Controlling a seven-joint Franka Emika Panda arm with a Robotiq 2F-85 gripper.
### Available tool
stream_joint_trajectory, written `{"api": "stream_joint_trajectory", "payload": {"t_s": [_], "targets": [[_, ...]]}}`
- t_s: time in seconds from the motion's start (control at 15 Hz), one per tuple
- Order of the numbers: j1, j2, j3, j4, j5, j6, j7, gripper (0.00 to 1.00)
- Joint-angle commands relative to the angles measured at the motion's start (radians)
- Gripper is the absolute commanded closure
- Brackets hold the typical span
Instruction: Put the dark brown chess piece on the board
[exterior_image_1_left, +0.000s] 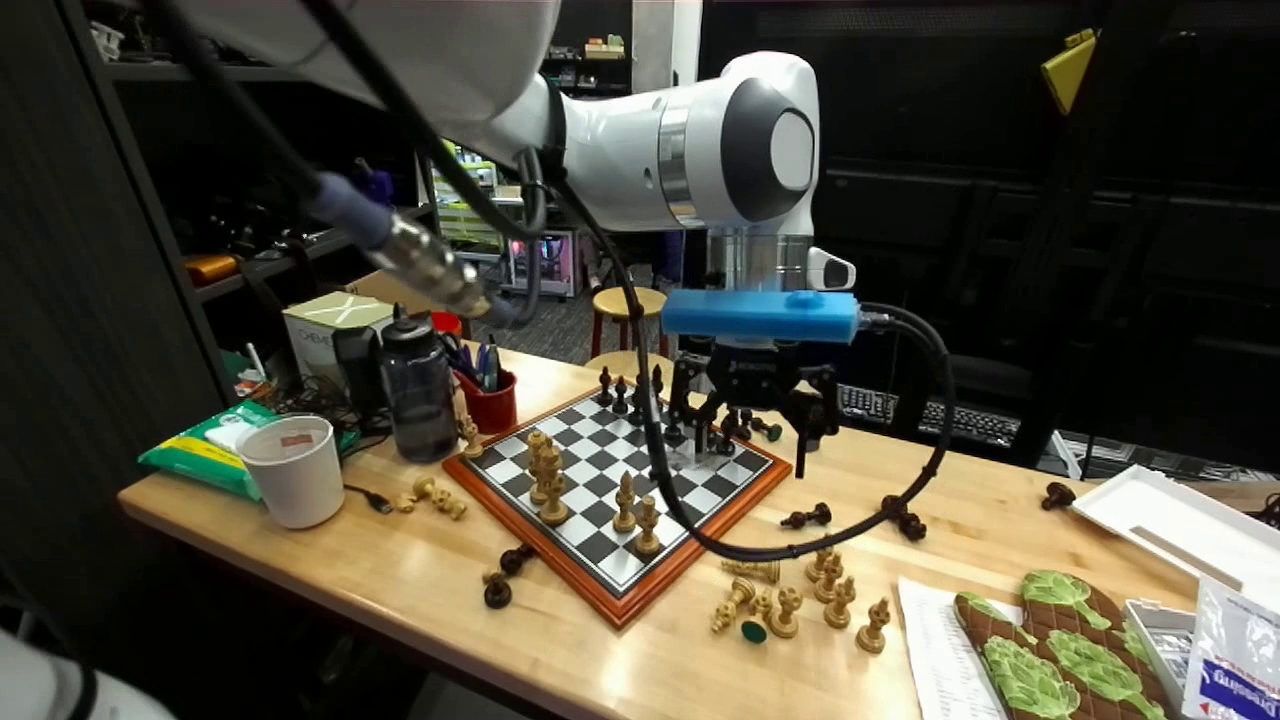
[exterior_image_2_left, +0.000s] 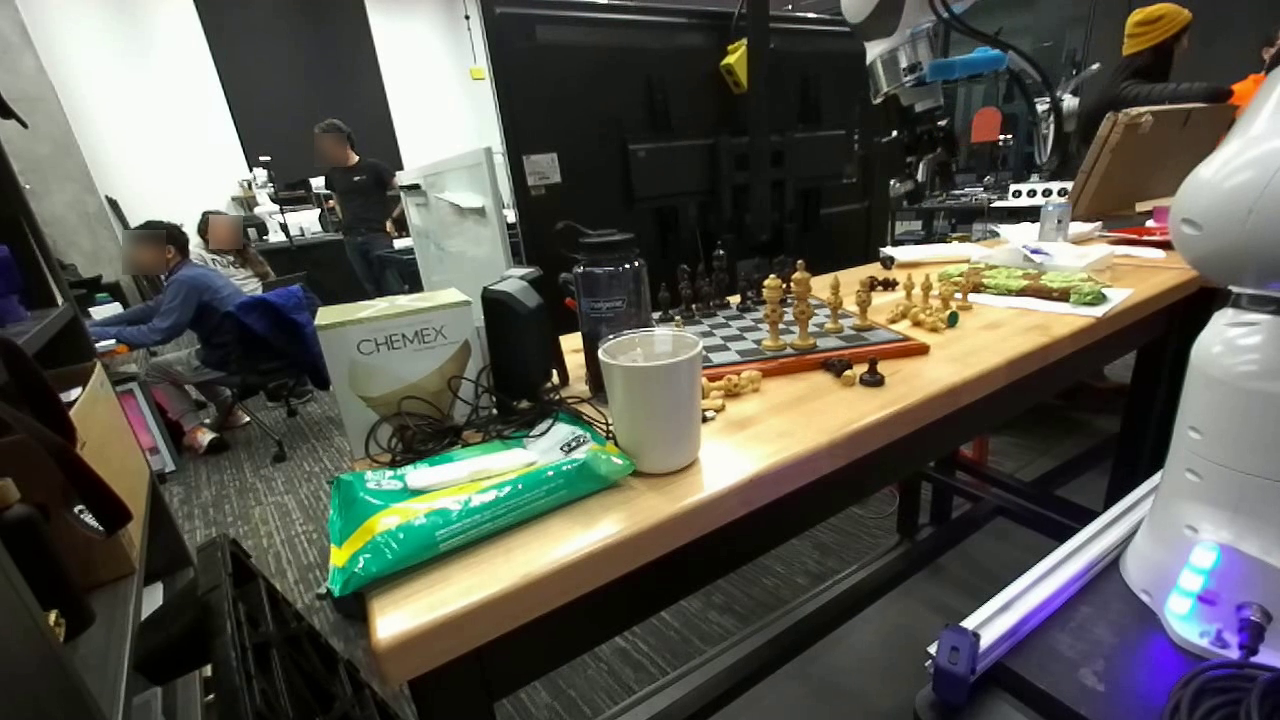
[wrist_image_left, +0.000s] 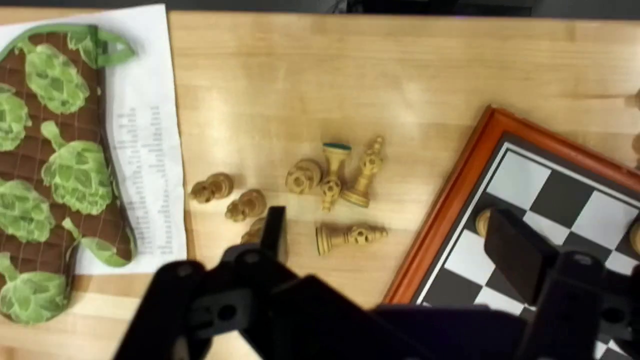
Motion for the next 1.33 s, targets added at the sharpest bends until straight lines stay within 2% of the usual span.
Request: {"api": "stream_joint_trajectory", "payload": {"t_s": [0.0, 0.4, 0.53, 0.6, 0.8, 1.13, 1.27], "targets": [[0.003, 0.135, 0.011, 0.166, 0.020, 0.036, -0.071, 0.00], [-0.015, 0.282, 0.026, 0.360, 0.140, 0.158, -0.122, 0.00], [-0.019, 0.316, 0.034, 0.420, 0.166, 0.154, -0.118, 0.00], [-0.018, 0.278, 0.034, 0.352, 0.138, 0.162, -0.098, 0.00], [-0.022, 0.313, 0.041, 0.404, 0.146, 0.161, -0.097, 0.00], [-0.023, 0.316, 0.041, 0.408, 0.146, 0.161, -0.097, 0.00], [-0.031, 0.362, 0.044, 0.464, 0.160, 0.160, -0.133, 0.00]]}}
